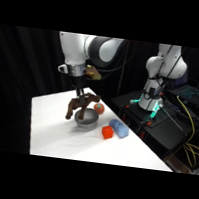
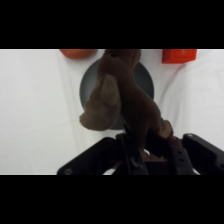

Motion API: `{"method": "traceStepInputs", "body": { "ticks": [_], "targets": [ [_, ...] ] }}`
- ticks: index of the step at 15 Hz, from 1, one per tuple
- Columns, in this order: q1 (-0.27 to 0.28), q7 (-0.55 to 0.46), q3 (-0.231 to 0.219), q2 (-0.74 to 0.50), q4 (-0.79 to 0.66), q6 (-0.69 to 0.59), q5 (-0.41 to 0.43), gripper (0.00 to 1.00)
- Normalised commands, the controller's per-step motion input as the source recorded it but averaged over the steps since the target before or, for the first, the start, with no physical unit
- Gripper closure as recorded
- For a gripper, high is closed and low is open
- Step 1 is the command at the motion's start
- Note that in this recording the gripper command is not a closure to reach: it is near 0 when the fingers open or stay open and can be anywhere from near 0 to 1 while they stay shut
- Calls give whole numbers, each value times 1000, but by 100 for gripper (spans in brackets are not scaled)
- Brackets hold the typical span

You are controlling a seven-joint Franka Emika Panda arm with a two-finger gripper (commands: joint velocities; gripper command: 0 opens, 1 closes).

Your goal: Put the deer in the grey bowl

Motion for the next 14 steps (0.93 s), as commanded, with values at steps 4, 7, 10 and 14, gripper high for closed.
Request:
{"method": "traceStepInputs", "body": {
  "ticks": [4,7,10,14],
  "targets": [
    [-41,-152,14,-245,-395,151,80,38],
    [-61,-216,45,-17,-192,231,232,38],
    [-73,-208,41,16,-102,223,197,0],
    [-73,-186,18,10,-89,359,91,0]
  ]
}}
